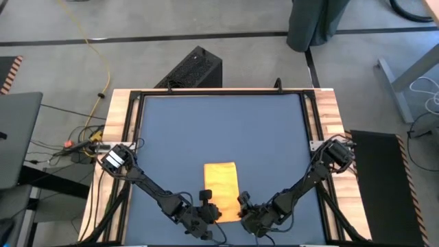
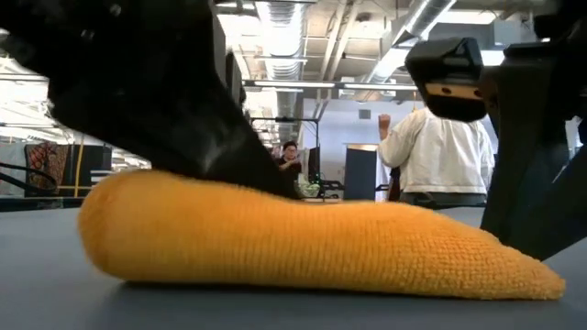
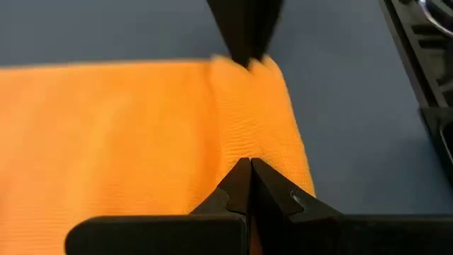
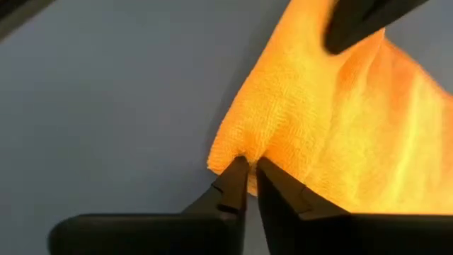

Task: Roll towel into tight, uniform cylinder
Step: Roll the orange microfiber towel

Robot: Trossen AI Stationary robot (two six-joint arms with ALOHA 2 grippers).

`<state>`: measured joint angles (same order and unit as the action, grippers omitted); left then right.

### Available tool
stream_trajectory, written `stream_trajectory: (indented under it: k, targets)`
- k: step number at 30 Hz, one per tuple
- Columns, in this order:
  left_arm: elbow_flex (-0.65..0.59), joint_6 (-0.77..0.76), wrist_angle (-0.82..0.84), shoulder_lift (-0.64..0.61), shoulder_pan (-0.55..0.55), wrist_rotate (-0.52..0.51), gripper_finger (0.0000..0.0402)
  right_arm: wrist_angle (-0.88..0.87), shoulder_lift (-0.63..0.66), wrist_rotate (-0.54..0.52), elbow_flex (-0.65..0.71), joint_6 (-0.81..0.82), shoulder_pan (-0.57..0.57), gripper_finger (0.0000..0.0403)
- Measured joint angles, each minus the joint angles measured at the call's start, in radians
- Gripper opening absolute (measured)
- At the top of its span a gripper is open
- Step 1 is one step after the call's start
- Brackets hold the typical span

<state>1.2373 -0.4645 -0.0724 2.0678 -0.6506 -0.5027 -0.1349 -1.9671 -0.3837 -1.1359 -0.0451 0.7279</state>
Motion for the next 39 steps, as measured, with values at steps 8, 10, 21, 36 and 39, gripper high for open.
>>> stream_trajectory:
  k: [8, 10, 21, 36, 39]
  targets:
    - [0.000, 0.097, -0.020, -0.074, -0.044, -0.245, 0.0000, -0.005, 0.003, 0.125, -0.001, 0.119, -0.033, 0.0014]
    - [0.000, 0.126, -0.063, -0.075, -0.048, -0.224, 0.0000, -0.005, 0.003, 0.156, -0.001, 0.144, -0.046, 0.0022]
    - [0.000, 0.020, -0.055, 0.029, -0.028, -0.138, 0.0000, 0.004, 0.001, 0.230, -0.001, 0.178, -0.078, 0.0019]
    - [0.001, -0.029, 0.004, 0.029, 0.003, -0.065, 0.0000, -0.062, 0.082, 0.242, 0.002, 0.255, -0.071, 0.0060]
    - [0.001, -0.030, 0.007, 0.029, 0.003, -0.058, 0.0000, -0.103, 0.117, 0.239, 0.002, 0.250, -0.058, 0.0071]
